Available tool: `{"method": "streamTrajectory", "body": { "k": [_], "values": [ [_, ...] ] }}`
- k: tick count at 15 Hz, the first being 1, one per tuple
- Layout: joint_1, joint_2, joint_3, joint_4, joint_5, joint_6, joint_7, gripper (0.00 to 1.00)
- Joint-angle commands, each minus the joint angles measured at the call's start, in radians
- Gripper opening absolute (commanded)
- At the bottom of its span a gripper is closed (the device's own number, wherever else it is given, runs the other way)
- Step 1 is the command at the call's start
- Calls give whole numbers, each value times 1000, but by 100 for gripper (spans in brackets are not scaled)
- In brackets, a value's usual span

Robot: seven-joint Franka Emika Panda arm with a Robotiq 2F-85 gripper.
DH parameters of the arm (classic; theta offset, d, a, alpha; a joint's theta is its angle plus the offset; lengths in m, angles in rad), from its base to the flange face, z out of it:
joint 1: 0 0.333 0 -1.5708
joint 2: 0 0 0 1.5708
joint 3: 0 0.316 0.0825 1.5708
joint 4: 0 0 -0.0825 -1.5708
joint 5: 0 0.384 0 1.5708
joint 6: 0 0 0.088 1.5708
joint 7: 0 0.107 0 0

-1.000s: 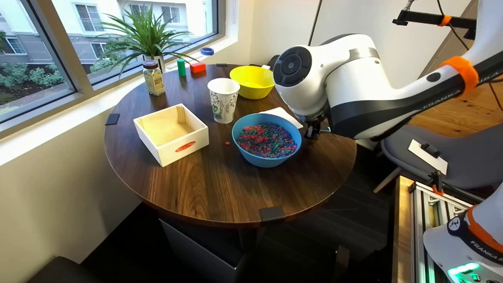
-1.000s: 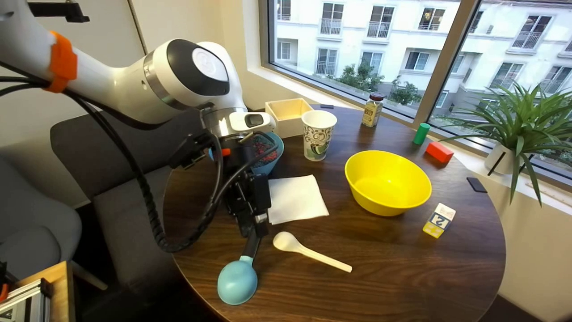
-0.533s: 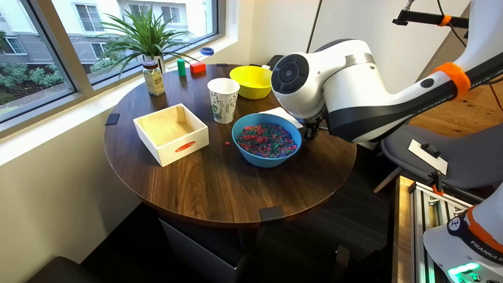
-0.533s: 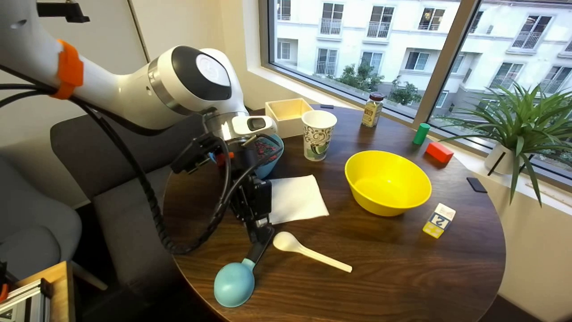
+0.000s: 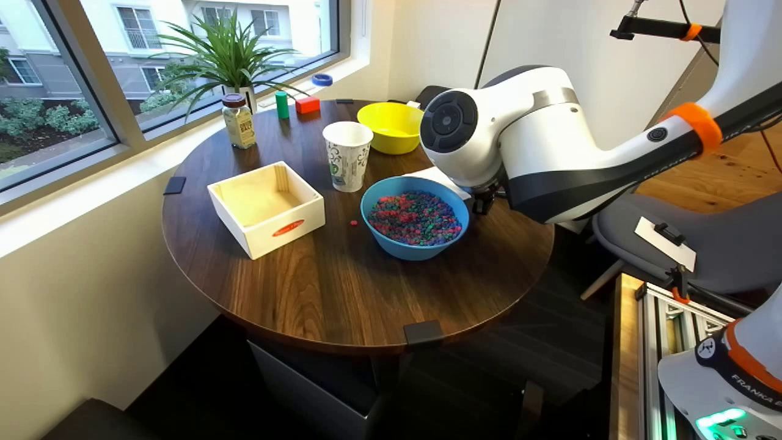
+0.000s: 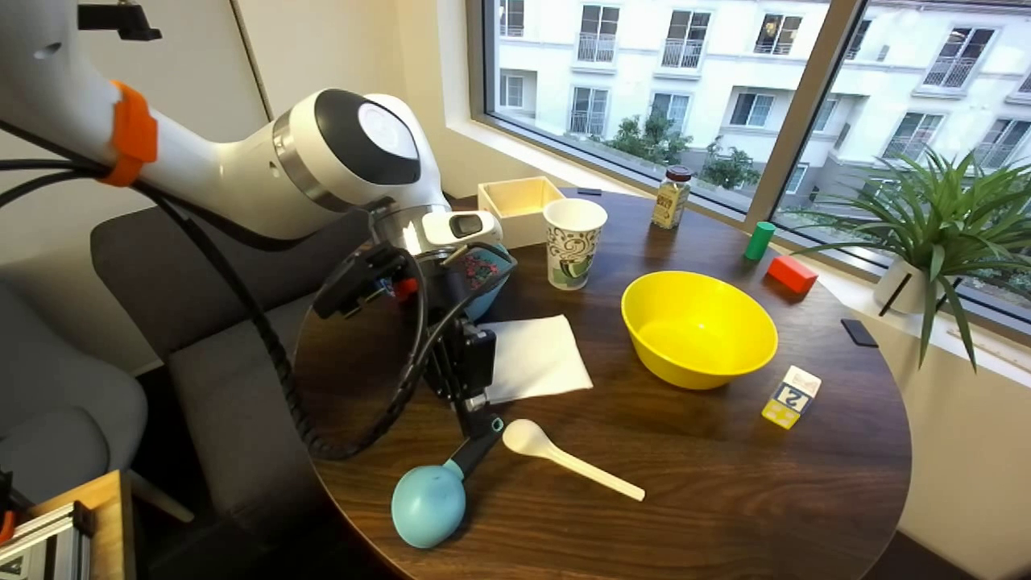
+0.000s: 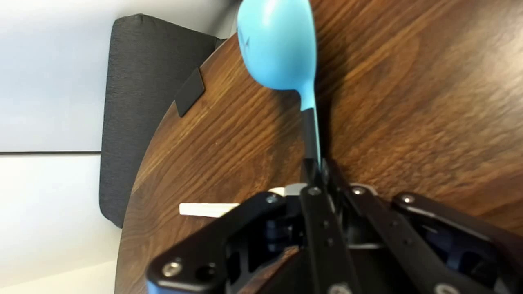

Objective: Turn over the blue scoop

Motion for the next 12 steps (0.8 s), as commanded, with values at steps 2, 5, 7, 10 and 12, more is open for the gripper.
{"method": "streamTrajectory", "body": {
  "k": [2, 5, 7, 10, 12],
  "values": [
    [0, -21, -5, -13, 23, 49, -4, 2],
    [-8, -76, -6, -35, 66, 99, -29, 2],
    [-13, -115, -9, -52, 94, 134, -47, 2],
    [-22, -174, -14, -83, 165, 205, -104, 2],
    [-27, -212, -21, -109, 220, 254, -148, 2]
  ]
}}
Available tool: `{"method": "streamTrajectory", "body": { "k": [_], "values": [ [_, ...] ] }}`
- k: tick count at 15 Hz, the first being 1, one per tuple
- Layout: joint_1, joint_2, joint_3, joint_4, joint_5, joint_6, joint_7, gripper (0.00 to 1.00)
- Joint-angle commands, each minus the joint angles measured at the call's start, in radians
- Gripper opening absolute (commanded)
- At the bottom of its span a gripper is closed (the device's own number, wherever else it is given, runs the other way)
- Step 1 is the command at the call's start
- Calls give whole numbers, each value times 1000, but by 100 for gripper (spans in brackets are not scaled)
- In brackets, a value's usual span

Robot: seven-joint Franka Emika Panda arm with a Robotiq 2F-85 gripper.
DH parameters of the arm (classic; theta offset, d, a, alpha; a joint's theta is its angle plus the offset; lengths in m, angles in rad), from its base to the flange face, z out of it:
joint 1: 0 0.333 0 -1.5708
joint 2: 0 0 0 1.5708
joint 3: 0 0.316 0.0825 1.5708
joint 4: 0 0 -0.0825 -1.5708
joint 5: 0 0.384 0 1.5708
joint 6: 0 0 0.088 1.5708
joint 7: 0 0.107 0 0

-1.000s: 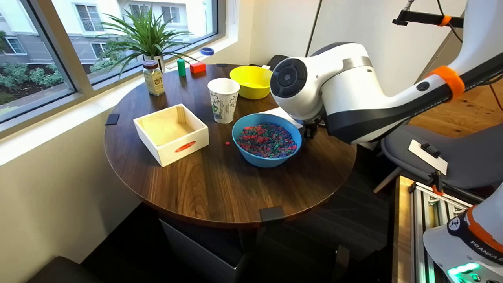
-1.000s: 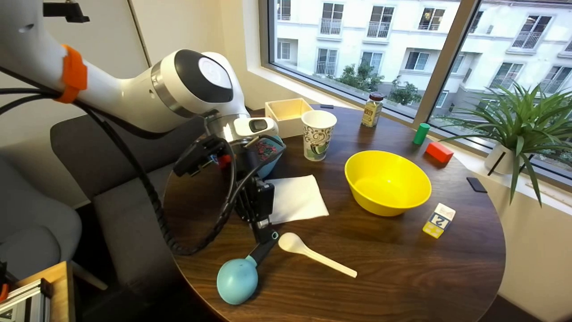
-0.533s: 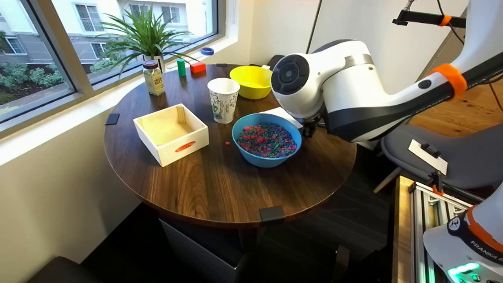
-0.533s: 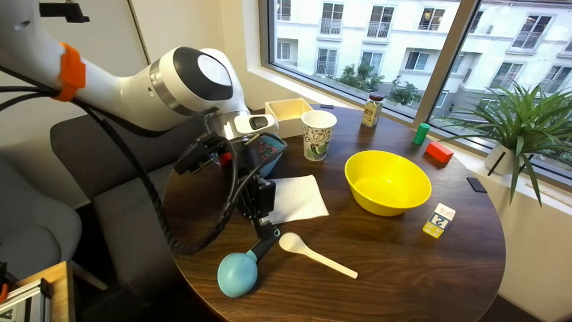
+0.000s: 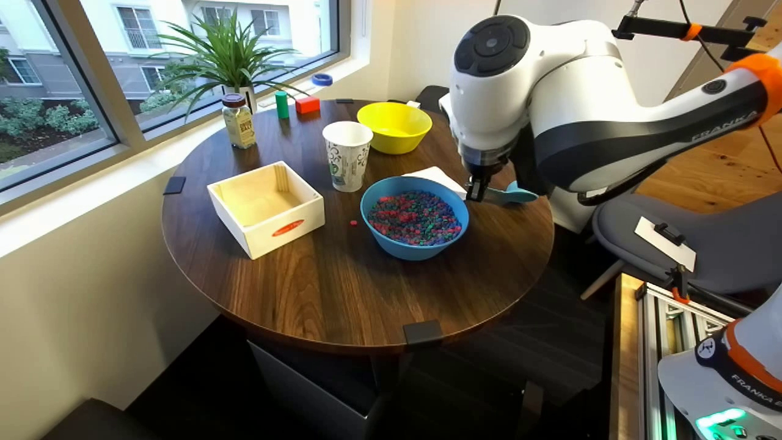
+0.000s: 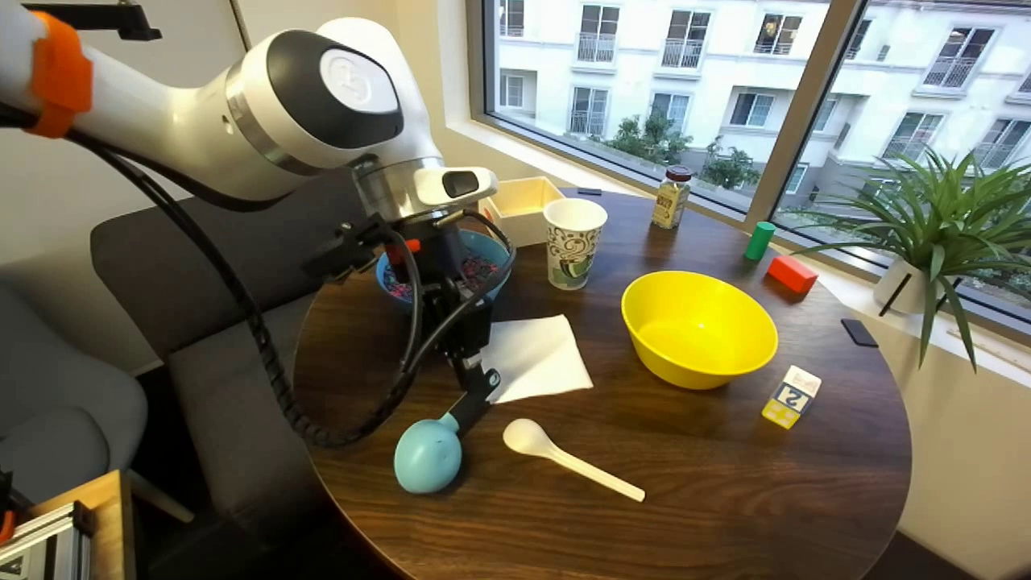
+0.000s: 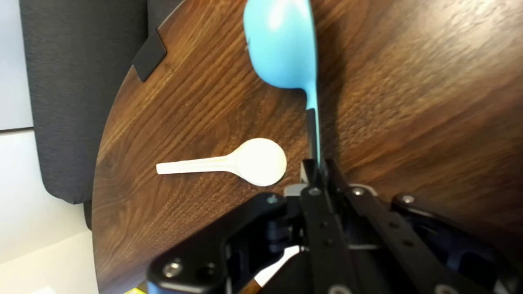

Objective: Turn over the blue scoop

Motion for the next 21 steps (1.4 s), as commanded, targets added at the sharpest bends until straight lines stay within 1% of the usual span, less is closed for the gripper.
{"method": "streamTrajectory", "body": {
  "k": [1, 6, 11, 15, 19, 21],
  "values": [
    [-13, -98, -14, -82, 107, 100, -89, 2],
    [-33, -173, -38, -140, 254, 180, -213, 2],
    [-53, -216, -76, -178, 410, 231, -347, 2],
    [-62, -244, -118, -198, 567, 268, -464, 2],
    [-60, -264, -166, -205, 742, 276, -595, 2],
    [-65, -271, -183, -209, 796, 267, -638, 2]
  ]
}}
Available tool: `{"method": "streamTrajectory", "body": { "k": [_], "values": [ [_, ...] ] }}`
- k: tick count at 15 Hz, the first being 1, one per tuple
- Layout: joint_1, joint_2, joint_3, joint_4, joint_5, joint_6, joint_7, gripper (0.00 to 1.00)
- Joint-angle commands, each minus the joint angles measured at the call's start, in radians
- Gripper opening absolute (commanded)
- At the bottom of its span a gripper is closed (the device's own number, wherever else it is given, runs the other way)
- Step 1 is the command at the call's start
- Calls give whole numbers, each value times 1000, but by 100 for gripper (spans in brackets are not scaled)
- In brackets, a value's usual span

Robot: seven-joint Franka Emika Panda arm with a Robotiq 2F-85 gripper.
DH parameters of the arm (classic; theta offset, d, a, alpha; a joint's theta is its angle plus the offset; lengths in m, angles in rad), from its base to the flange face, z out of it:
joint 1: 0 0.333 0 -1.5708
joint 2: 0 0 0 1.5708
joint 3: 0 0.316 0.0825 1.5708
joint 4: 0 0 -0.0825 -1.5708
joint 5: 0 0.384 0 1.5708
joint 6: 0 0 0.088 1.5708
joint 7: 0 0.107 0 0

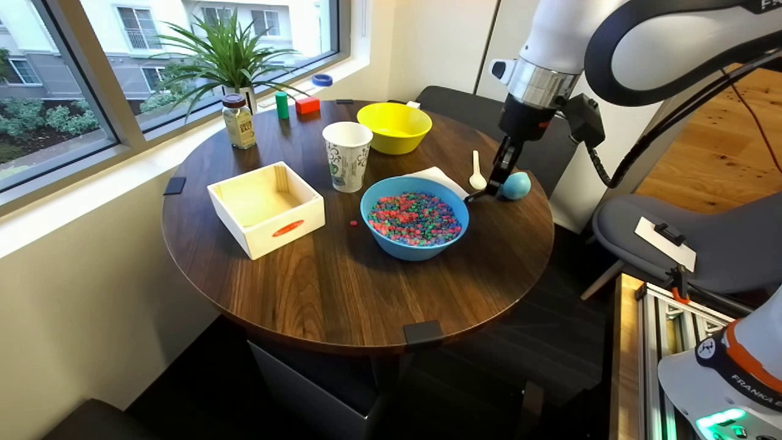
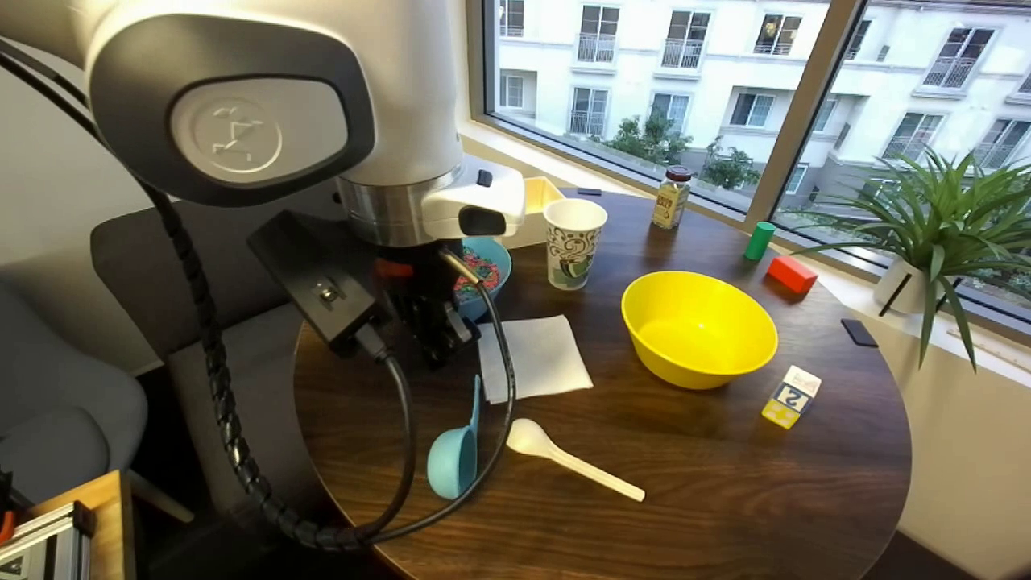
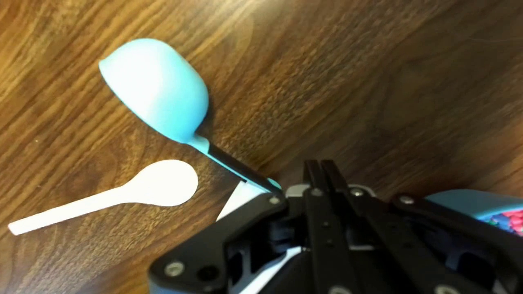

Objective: Turn over the blue scoop

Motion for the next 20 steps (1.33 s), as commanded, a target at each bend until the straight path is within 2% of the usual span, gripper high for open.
{"method": "streamTrajectory", "body": {
  "k": [1, 5, 6, 7, 15, 16, 17, 20],
  "values": [
    [-7, -36, -25, -39, 97, 14, -88, 2],
    [-14, -44, -28, -37, 103, 0, -115, 2],
    [-15, -45, -26, -36, 97, -3, -115, 20],
    [-15, -46, -24, -35, 92, -7, -115, 32],
    [-27, -84, -9, -30, 42, -97, -66, 92],
    [-29, -90, -8, -30, 37, -114, -62, 98],
    [-31, -97, -7, -30, 31, -129, -58, 100],
    [-35, -117, -2, -29, 11, -176, -47, 100]
  ]
}}
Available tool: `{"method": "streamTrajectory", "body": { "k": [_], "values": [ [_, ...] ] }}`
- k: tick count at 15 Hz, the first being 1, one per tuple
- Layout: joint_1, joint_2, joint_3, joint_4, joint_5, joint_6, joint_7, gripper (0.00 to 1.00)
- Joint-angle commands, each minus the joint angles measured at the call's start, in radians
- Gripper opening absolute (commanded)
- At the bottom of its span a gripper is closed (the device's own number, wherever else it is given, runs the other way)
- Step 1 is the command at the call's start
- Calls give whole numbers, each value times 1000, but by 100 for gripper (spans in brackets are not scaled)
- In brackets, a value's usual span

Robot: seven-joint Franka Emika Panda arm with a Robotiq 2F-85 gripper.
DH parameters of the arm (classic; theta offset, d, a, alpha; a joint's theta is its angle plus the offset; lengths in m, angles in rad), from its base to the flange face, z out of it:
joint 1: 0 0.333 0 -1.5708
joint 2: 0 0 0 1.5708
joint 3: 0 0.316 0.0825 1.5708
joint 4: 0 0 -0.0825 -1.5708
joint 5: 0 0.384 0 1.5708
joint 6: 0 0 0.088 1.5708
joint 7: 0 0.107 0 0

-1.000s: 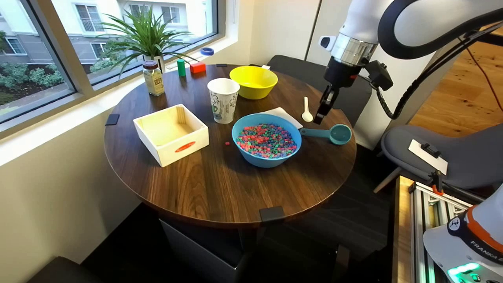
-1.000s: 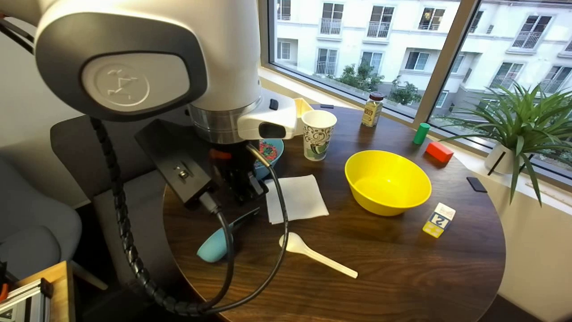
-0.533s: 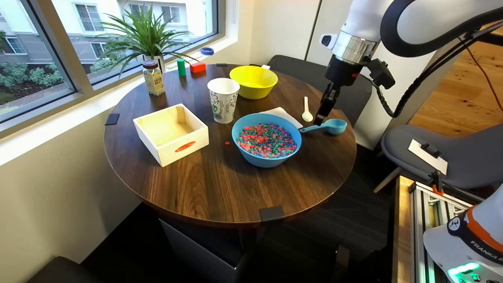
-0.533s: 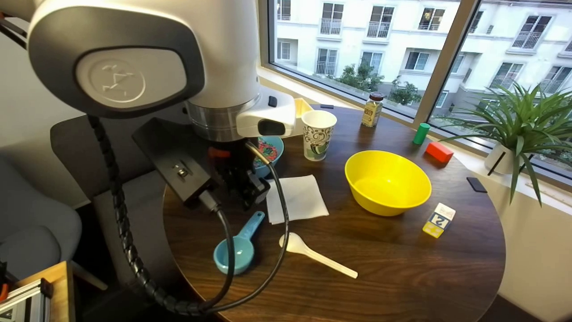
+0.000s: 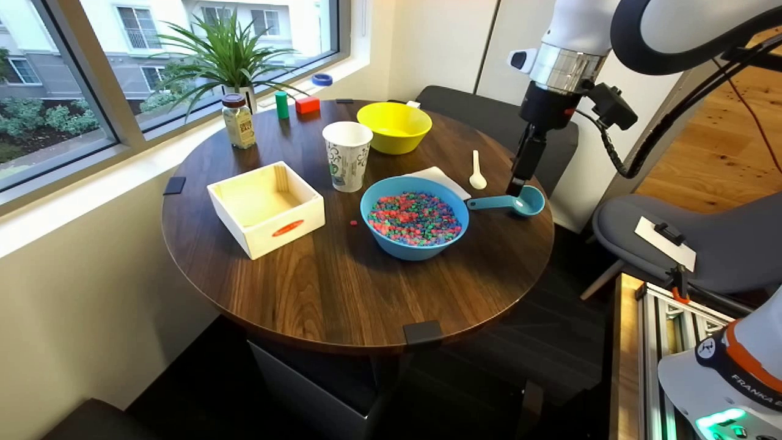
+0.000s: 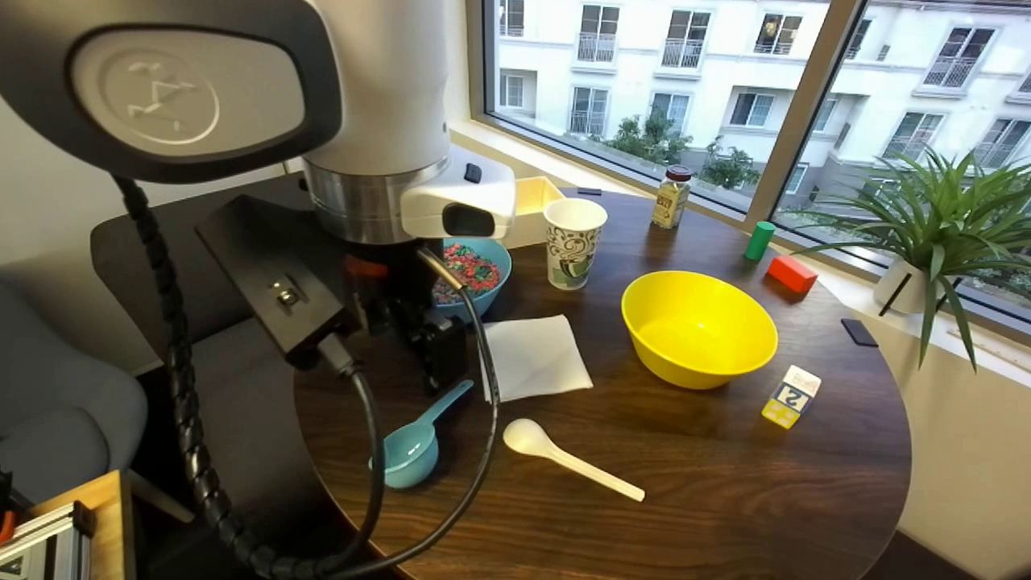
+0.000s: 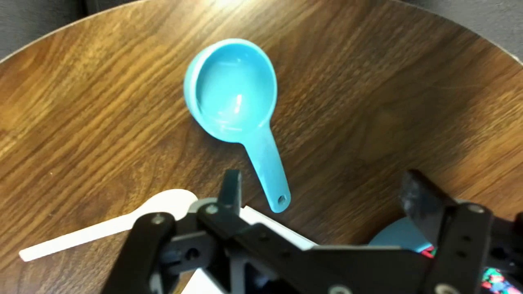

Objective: Turn over the blue scoop

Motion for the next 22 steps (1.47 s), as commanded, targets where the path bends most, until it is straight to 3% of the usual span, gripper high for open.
{"method": "streamTrajectory", "body": {
  "k": [1, 11, 22],
  "values": [
    [-16, -47, 18, -18, -36, -67, 37, 100],
    [-35, -107, 48, -16, -141, -151, 147, 100],
    [-25, -104, 38, 2, -123, -148, 128, 100]
  ]
}}
